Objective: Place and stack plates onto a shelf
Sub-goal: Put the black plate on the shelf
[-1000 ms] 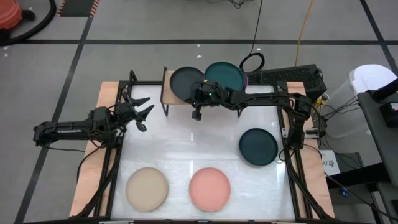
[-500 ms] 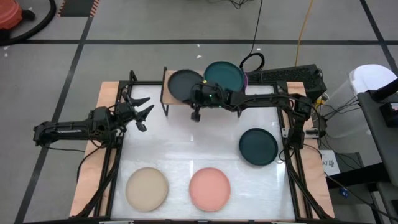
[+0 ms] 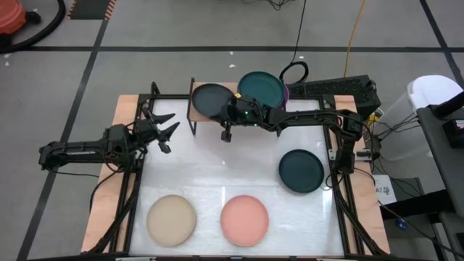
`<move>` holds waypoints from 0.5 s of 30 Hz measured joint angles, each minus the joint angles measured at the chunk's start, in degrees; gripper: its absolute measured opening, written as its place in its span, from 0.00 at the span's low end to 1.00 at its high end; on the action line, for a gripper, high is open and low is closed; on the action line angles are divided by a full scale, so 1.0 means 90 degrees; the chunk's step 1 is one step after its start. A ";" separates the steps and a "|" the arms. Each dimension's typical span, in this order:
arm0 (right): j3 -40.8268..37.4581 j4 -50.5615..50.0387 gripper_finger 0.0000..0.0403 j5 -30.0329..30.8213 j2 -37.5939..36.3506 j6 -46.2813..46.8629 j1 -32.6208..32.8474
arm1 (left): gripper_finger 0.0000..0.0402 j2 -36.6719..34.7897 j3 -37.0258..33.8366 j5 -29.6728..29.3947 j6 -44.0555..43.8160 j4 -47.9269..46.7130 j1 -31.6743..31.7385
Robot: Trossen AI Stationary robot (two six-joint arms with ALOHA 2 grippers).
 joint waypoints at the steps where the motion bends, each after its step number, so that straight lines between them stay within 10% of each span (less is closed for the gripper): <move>1: 0.0000 0.0000 0.04 -0.0002 0.0000 -0.0007 0.0000 | 0.45 0.0002 0.0000 0.0000 0.0000 0.0000 0.0000; 15: -0.0005 -0.0110 0.26 -0.0005 -0.0260 -0.0042 0.0021 | 0.45 0.0001 0.0000 0.0000 0.0001 0.0000 -0.0001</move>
